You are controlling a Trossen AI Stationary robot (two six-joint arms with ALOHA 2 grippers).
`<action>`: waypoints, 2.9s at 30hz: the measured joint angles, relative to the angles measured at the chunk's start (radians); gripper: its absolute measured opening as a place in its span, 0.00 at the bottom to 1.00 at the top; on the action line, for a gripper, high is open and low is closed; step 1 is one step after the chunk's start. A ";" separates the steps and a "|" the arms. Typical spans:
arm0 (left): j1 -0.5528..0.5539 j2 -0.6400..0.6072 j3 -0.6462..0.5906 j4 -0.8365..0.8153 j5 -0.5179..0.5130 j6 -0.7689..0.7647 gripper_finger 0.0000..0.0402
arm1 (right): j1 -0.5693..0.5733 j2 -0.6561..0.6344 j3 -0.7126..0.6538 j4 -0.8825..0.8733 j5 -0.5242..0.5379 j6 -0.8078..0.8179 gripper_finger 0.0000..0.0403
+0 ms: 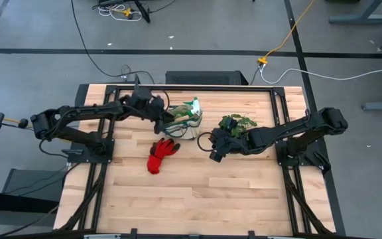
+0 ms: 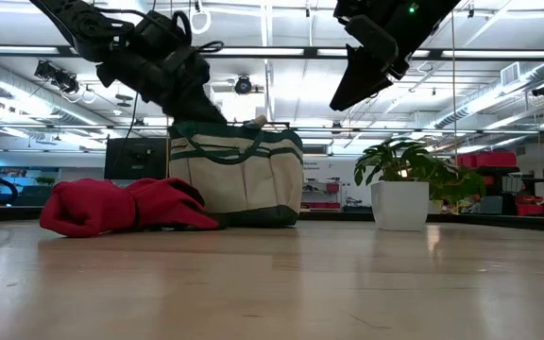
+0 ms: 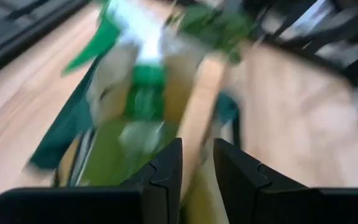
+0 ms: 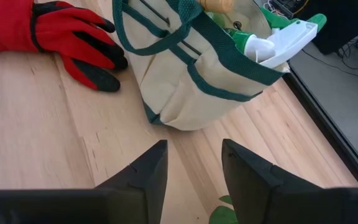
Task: Pick & Place Garden tools in Gardening bag
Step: Put the red glove into the green gardening bag
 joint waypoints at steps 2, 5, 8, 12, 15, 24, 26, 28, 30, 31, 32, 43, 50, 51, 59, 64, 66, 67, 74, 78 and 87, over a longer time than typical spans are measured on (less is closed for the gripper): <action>-0.015 0.000 0.000 -0.064 -0.078 0.027 0.24 | 0.000 0.000 0.000 0.006 0.000 -0.002 0.38; -0.039 0.000 0.000 -0.099 -0.139 0.039 0.24 | 0.000 0.000 0.000 0.022 0.000 -0.015 0.38; -0.074 0.000 0.000 -0.088 -0.119 0.039 0.24 | 0.000 0.000 0.000 0.028 0.000 -0.018 0.38; -0.148 0.000 0.000 -0.084 -0.122 0.039 0.24 | 0.000 0.000 0.000 0.028 0.000 -0.017 0.38; -0.201 0.000 0.000 -0.084 -0.157 0.052 0.24 | 0.000 0.000 0.000 0.028 0.000 -0.017 0.38; -0.224 0.000 0.000 0.019 -0.279 0.019 0.24 | 0.000 0.000 0.000 0.028 0.000 -0.016 0.38; -0.222 0.000 0.000 0.037 -0.274 0.014 0.24 | 0.000 0.000 0.000 0.028 0.000 -0.016 0.38; -0.223 0.000 0.000 0.034 -0.273 0.014 0.24 | 0.000 0.000 0.000 0.028 0.000 -0.016 0.38; -0.223 0.000 0.000 0.032 -0.271 0.013 0.24 | 0.000 0.000 0.000 0.028 0.000 -0.016 0.38; -0.224 0.000 0.000 0.033 -0.270 0.013 0.24 | 0.000 0.000 0.000 0.031 0.000 -0.016 0.38; -0.224 0.000 0.000 0.032 -0.270 0.013 0.24 | 0.000 0.000 0.000 0.037 0.000 -0.016 0.38; -0.223 0.000 0.000 0.030 -0.183 -0.032 0.24 | -0.088 0.044 0.000 0.352 -0.013 -0.239 0.38; -0.226 0.000 0.000 0.031 -0.173 -0.035 0.24 | -0.170 0.122 0.000 0.407 -0.124 -0.321 0.38; -0.225 0.000 0.000 0.032 -0.158 -0.037 0.24 | -0.179 0.130 0.000 0.413 -0.148 -0.324 0.38; -0.225 0.000 0.000 0.052 -0.099 -0.034 0.20 | -0.206 0.138 0.000 0.453 -0.213 -0.425 0.38; -0.225 0.000 0.000 0.065 -0.110 -0.036 0.18 | -0.225 0.138 0.000 0.471 -0.256 -0.380 0.38; -0.225 -0.006 0.000 0.062 -0.074 -0.059 0.18 | -0.225 0.138 0.000 0.456 -0.287 -0.335 0.38; -0.225 -0.014 0.000 0.060 -0.044 -0.070 0.18 | -0.222 0.138 0.000 0.447 -0.300 -0.322 0.38; -0.249 -0.101 0.001 -0.043 0.047 -0.174 0.17 | -0.187 0.138 0.000 0.390 -0.316 -0.294 0.38; -0.309 -0.161 0.001 -0.185 -0.030 -0.218 0.15 | -0.168 0.138 0.000 0.388 -0.317 -0.270 0.38; -0.449 -0.199 0.000 -0.462 -0.139 -0.358 0.14 | -0.140 0.138 0.000 0.387 -0.308 -0.245 0.38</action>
